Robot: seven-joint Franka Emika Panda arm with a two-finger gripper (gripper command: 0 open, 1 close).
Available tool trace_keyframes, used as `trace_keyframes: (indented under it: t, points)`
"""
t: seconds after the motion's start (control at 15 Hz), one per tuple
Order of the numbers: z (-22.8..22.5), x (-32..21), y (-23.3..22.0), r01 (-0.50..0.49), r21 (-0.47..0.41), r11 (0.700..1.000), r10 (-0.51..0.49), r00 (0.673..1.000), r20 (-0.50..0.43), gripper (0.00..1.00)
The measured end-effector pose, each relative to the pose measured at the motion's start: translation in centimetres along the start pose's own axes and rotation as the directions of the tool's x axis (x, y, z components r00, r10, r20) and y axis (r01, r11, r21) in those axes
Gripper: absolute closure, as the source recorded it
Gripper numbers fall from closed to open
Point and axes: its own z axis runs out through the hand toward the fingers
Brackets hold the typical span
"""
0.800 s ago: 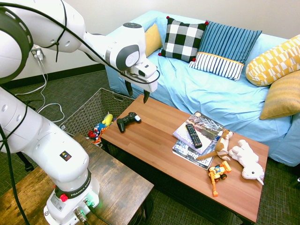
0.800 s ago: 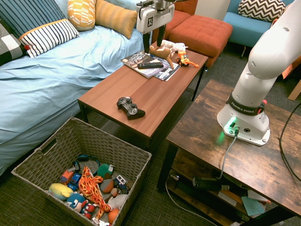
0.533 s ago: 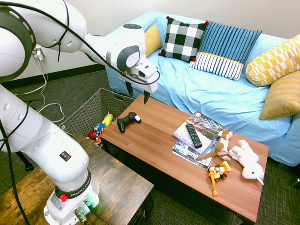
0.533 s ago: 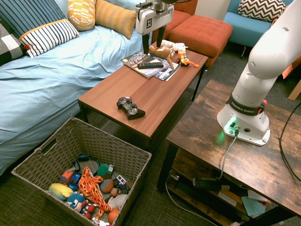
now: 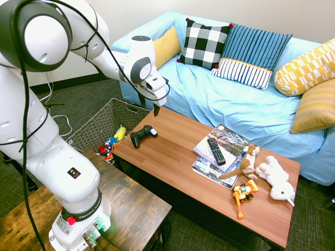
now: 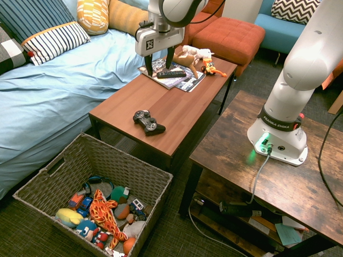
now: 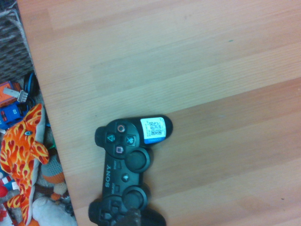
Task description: Put the gamepad in the basket
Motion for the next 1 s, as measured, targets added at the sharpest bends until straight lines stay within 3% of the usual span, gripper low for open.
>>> trace_keyframes:
  t: [0.53,1.0]
  points:
    - [7.0,-4.9,-4.6,-0.002,-0.012,1.0,0.002,1.0,-0.001,0.0]
    - [14.2,-5.7,-5.7,0.01,-0.086,0.996,-0.009,1.0,0.009,0.0]
